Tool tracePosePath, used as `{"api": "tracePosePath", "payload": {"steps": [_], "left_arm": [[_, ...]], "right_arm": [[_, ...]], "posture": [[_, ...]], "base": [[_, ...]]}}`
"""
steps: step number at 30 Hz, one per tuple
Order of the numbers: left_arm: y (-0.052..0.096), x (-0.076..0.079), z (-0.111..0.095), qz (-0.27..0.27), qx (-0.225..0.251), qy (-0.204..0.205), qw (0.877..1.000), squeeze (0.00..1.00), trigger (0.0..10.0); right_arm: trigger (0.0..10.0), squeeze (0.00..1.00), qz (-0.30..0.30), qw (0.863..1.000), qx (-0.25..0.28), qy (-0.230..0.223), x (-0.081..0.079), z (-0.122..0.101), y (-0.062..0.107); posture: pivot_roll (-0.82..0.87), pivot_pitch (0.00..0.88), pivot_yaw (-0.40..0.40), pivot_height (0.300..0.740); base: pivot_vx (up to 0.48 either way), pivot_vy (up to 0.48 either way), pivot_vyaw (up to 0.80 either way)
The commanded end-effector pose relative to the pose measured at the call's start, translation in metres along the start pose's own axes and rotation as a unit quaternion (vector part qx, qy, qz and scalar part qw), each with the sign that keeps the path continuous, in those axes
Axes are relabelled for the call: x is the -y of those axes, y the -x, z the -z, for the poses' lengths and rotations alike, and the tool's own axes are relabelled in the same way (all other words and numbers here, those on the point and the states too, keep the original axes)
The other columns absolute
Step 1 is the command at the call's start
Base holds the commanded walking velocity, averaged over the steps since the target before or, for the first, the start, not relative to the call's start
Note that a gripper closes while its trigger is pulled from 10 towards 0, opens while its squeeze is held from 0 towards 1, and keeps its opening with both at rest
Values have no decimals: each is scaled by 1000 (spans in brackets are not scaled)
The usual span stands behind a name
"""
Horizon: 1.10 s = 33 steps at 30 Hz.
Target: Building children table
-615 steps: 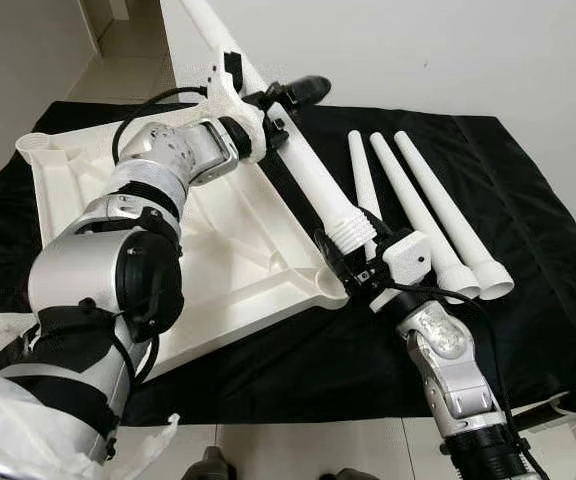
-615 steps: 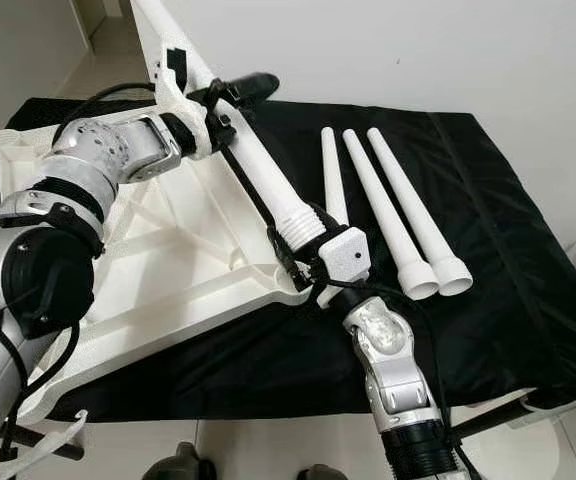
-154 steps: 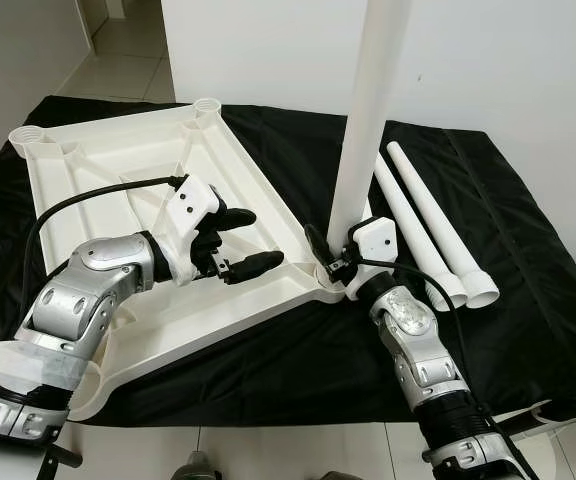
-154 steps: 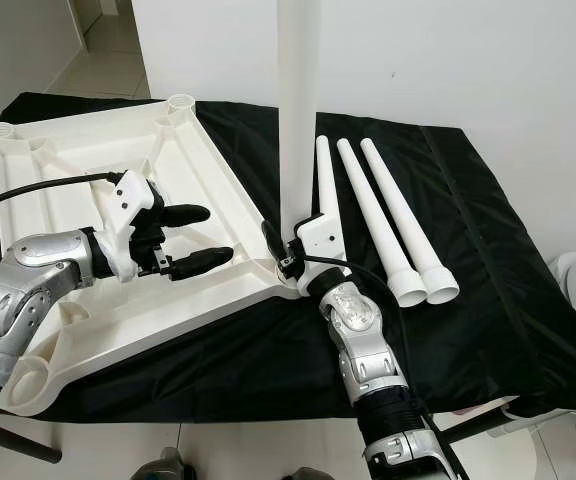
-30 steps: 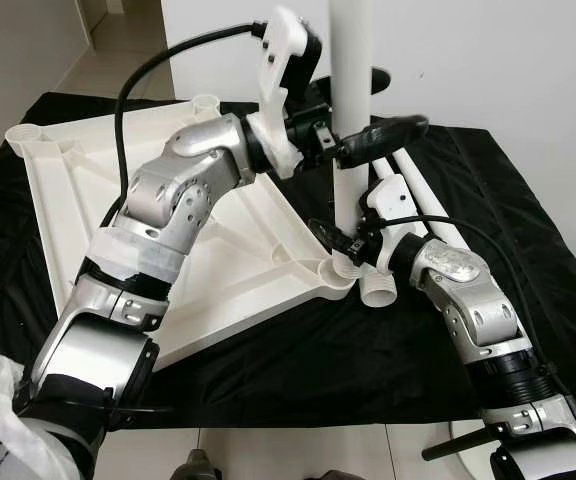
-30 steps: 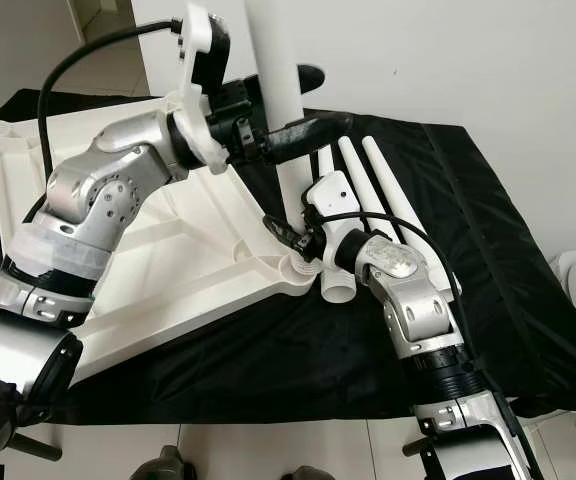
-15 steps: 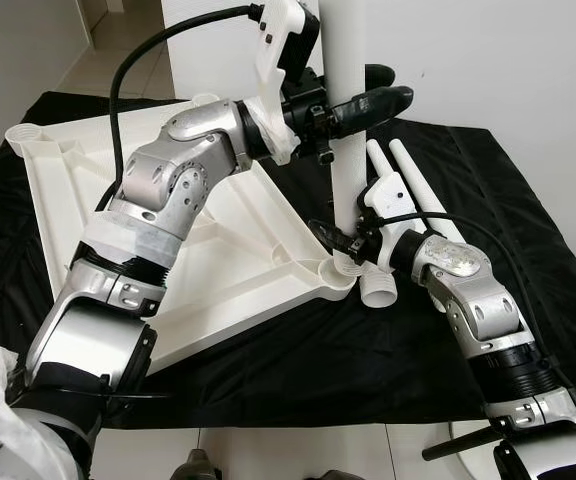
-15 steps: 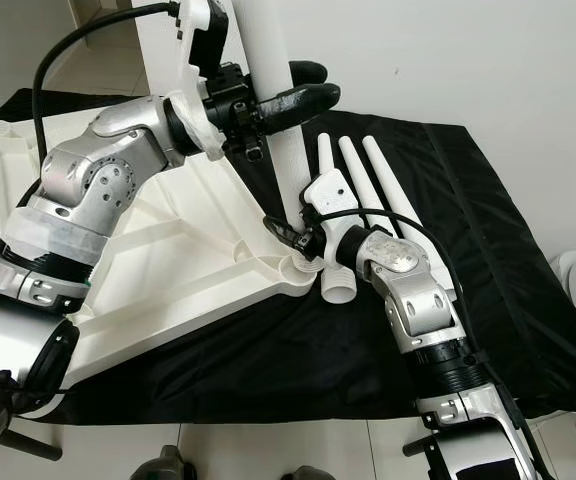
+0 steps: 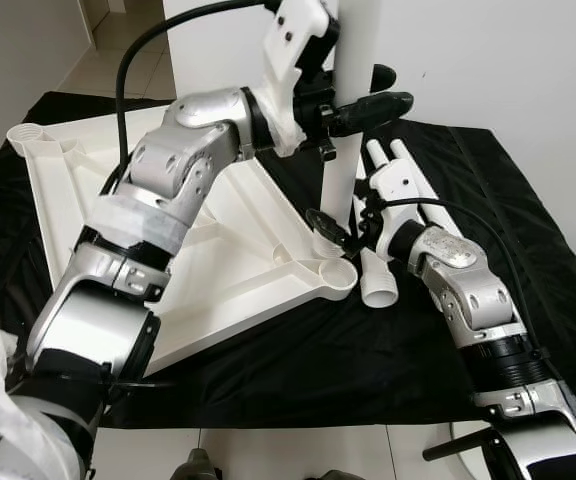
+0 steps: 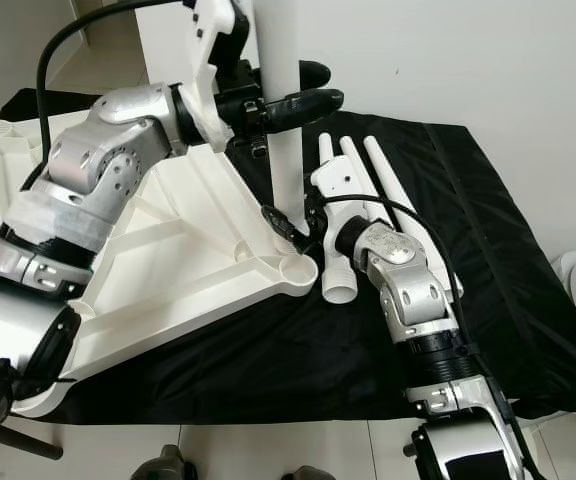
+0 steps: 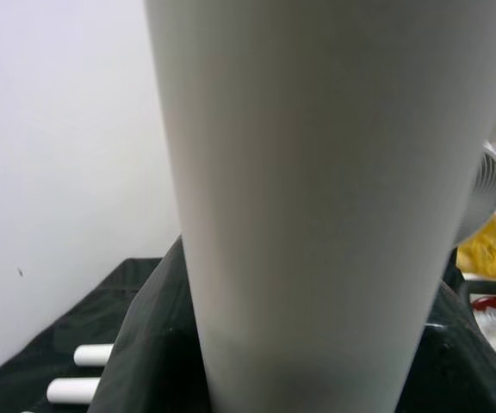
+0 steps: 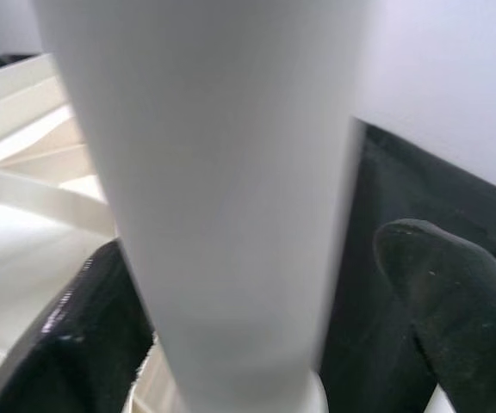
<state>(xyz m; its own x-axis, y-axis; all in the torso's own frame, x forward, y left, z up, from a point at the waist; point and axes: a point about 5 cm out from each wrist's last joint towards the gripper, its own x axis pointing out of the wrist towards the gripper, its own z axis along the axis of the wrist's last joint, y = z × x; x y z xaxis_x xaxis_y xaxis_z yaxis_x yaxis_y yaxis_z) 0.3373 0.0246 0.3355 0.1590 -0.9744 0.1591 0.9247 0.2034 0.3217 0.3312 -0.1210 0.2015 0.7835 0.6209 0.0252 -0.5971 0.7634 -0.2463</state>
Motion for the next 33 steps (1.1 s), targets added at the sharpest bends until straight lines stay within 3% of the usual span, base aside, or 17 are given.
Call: {"api": "tracePosePath", "payload": {"steps": [1,8,9,10,15,21,26,33], "left_arm": [[-5,-4,-8,-20,5,-8,1000,0,10000],[-8,-17,-17,-89,36,12,995,0,10000],[-9,-24,-23,-133,46,31,990,0,10000],[-11,-30,-28,-170,52,40,983,0,10000],[-15,-33,-34,-230,50,30,971,0,10000],[-23,-31,-32,-250,32,16,968,0,10000],[-38,-22,-31,-253,33,20,967,0,10000],[-46,-15,-33,-249,42,37,967,0,10000]], "right_arm": [[10000,1000,26,1000,3,9,4,0,0],[10000,1000,81,996,14,23,8,-2,-4],[10000,0,114,993,17,22,9,-2,-5],[10000,0,141,990,19,21,8,-2,-6],[10000,0,193,981,34,16,3,-3,-9],[10000,0,227,972,44,25,1,-4,-10],[10000,0,299,951,67,48,3,-11,-9],[10000,0,336,938,65,60,7,-12,-11]], "posture": [[50,0,-32,740],[50,0,-33,740],[44,0,-31,740],[43,0,-31,740],[41,0,-35,740],[41,0,-35,740],[40,0,-44,740],[40,0,-49,740]], "base": [[0,0,0],[0,0,0],[0,0,0],[0,0,0],[0,0,0],[0,0,0],[0,0,0],[0,0,0]]}}
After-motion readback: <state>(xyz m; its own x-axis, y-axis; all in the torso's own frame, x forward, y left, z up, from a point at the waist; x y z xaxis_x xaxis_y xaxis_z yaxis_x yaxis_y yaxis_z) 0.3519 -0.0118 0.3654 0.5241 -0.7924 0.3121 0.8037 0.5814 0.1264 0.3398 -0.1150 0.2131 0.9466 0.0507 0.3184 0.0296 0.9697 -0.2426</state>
